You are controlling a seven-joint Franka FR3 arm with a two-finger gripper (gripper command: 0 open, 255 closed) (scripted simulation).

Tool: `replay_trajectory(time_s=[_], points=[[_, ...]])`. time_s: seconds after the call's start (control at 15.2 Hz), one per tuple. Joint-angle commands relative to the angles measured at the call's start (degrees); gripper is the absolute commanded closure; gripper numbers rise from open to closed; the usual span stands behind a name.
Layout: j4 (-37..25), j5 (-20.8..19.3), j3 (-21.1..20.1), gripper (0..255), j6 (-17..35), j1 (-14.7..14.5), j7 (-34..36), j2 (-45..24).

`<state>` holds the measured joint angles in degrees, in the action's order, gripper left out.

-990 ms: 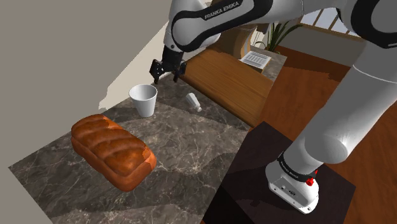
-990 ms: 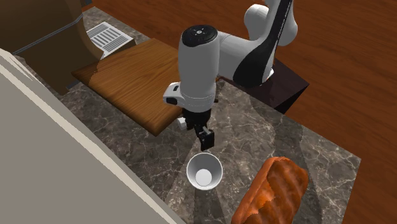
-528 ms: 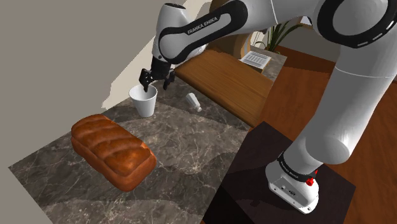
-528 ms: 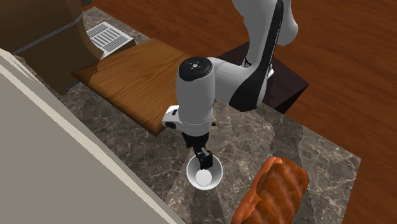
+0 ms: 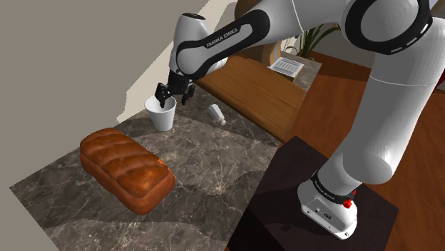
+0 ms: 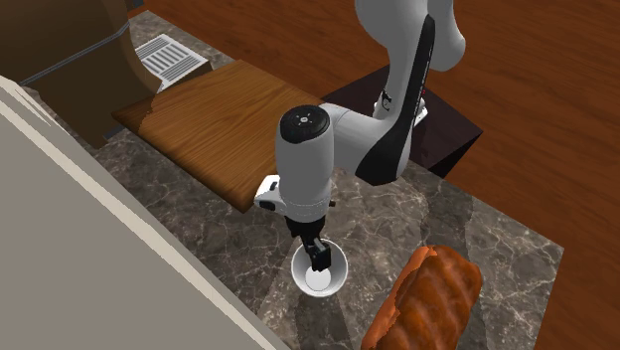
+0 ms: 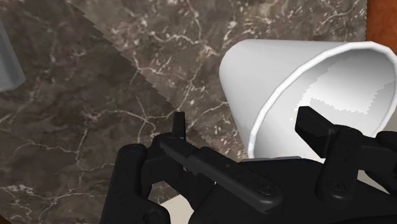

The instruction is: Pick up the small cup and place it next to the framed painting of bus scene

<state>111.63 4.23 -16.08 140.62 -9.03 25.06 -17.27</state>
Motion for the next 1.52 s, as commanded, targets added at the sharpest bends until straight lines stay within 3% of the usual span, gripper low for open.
replay_trajectory(time_s=[0.0,0.2,0.26,0.86,1.45], points=[[-0.02,-0.02,0.0,0,0.03,-0.02,0.02,-0.05],[-0.02,-0.02,0.0,0,0.03,-0.01,0.02,-0.04],[-0.02,-0.02,0.0,255,0.03,-0.01,0.02,-0.04],[-0.02,-0.02,0.0,255,0.03,-0.02,0.02,-0.05],[-2.78,0.63,-0.27,255,-6.02,0.34,0.19,3.35]])
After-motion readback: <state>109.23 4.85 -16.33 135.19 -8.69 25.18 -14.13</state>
